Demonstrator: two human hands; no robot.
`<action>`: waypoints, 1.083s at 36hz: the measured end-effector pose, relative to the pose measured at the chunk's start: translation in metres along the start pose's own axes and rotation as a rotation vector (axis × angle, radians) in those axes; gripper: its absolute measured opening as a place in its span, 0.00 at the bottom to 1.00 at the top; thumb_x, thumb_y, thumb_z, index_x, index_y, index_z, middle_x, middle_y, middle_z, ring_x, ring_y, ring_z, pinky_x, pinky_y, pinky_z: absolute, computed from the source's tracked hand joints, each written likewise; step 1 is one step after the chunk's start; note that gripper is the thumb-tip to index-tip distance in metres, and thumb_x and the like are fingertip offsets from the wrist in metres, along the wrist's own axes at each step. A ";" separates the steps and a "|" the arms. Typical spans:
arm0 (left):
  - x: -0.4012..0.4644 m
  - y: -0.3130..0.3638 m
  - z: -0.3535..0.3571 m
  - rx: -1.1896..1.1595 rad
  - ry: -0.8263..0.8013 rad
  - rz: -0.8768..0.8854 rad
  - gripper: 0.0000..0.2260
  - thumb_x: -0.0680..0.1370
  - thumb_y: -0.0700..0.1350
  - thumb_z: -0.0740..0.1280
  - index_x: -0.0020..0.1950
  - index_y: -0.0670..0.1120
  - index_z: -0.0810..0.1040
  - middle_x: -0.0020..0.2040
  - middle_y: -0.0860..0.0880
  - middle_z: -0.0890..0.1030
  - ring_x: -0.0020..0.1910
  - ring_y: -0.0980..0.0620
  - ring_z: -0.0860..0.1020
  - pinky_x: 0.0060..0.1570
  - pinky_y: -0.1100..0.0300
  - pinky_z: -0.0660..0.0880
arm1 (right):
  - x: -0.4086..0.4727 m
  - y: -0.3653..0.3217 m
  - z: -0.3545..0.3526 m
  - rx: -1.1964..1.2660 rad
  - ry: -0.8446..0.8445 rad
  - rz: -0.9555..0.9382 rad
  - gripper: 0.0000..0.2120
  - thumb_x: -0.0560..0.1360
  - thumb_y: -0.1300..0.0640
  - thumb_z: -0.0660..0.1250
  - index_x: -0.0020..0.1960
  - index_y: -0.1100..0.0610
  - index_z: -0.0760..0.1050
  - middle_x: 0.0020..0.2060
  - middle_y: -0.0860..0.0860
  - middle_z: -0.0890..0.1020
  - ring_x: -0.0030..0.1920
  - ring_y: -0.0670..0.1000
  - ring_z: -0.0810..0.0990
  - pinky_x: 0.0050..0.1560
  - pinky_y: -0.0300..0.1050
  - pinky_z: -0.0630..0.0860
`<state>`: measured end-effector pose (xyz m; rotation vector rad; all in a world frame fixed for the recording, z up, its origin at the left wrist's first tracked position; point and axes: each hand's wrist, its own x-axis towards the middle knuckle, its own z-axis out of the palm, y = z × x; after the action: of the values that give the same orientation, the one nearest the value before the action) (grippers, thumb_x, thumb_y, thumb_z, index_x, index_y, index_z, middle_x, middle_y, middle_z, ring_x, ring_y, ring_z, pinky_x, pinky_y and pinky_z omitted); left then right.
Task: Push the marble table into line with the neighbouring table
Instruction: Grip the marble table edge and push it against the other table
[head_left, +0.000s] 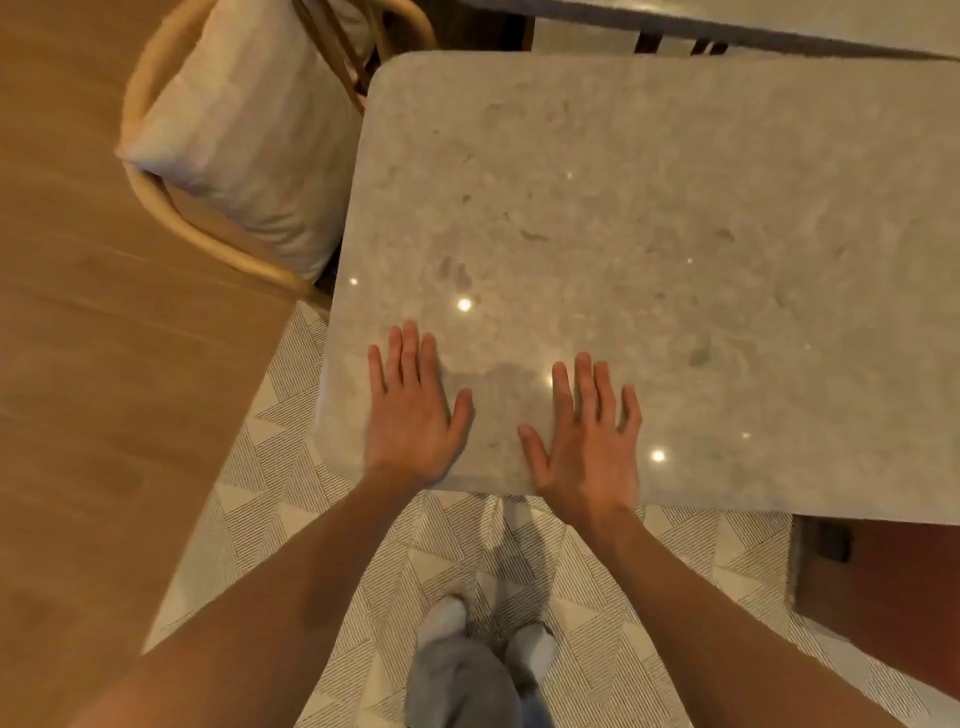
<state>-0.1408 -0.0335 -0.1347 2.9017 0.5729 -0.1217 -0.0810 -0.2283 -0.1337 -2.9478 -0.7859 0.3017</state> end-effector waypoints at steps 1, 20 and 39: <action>0.000 -0.001 0.000 -0.012 0.032 0.000 0.34 0.82 0.60 0.49 0.79 0.37 0.55 0.81 0.37 0.53 0.81 0.41 0.46 0.77 0.39 0.48 | 0.001 0.000 0.002 -0.007 0.018 0.002 0.37 0.80 0.34 0.47 0.80 0.57 0.53 0.81 0.58 0.52 0.81 0.58 0.48 0.77 0.64 0.49; -0.029 -0.023 -0.003 0.076 0.082 0.261 0.31 0.81 0.58 0.49 0.79 0.41 0.59 0.79 0.39 0.60 0.80 0.40 0.55 0.77 0.41 0.50 | -0.005 -0.002 0.008 -0.059 0.194 0.026 0.32 0.79 0.41 0.49 0.78 0.55 0.60 0.79 0.56 0.61 0.79 0.56 0.57 0.76 0.60 0.55; -0.029 -0.029 0.016 0.021 0.286 0.298 0.28 0.81 0.55 0.51 0.74 0.38 0.69 0.75 0.37 0.69 0.76 0.37 0.64 0.75 0.39 0.57 | -0.004 -0.001 0.015 -0.075 0.367 0.007 0.29 0.78 0.45 0.50 0.75 0.54 0.67 0.76 0.54 0.68 0.75 0.57 0.64 0.70 0.58 0.61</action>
<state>-0.1795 -0.0215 -0.1521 3.0044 0.1719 0.3339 -0.0883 -0.2289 -0.1475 -2.9402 -0.7479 -0.2683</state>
